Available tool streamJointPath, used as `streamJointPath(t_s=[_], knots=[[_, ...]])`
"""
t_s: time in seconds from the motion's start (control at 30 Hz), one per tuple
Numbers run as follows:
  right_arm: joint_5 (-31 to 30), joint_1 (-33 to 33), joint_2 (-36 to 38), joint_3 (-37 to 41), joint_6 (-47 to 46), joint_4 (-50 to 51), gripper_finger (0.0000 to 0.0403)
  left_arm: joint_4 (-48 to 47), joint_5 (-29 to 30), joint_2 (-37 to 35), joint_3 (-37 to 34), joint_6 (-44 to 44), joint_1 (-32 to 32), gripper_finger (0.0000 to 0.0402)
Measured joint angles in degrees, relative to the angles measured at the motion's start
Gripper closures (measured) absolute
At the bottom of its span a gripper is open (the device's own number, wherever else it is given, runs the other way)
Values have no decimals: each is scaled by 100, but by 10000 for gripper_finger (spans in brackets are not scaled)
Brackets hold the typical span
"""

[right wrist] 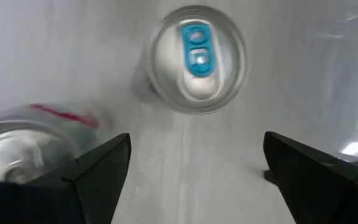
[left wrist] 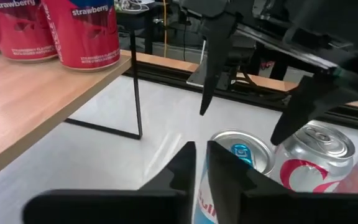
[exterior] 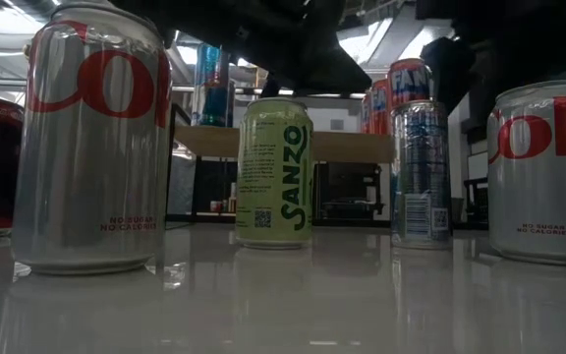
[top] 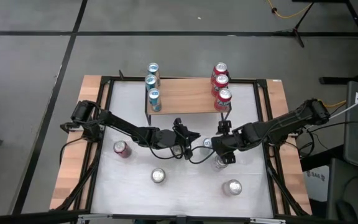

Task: Sort soda cans
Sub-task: Put the blue soda can on the shelf aligned with the blue soda cans

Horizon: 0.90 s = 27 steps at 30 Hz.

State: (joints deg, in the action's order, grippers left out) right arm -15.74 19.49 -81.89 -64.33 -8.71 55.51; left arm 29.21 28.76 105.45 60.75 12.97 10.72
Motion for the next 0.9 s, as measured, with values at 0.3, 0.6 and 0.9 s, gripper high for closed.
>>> streamJointPath(t_s=[0.3,0.6,0.9], knots=[[-204,0,0,43,0,-310,47,316,-147,326,0,49,-59,399],[-171,0,-38,43,3,-393,47,817,-88,779,4,212,-104,401],[-443,0,-111,39,20,-540,47,761,-281,828,0,302,-101,401]])
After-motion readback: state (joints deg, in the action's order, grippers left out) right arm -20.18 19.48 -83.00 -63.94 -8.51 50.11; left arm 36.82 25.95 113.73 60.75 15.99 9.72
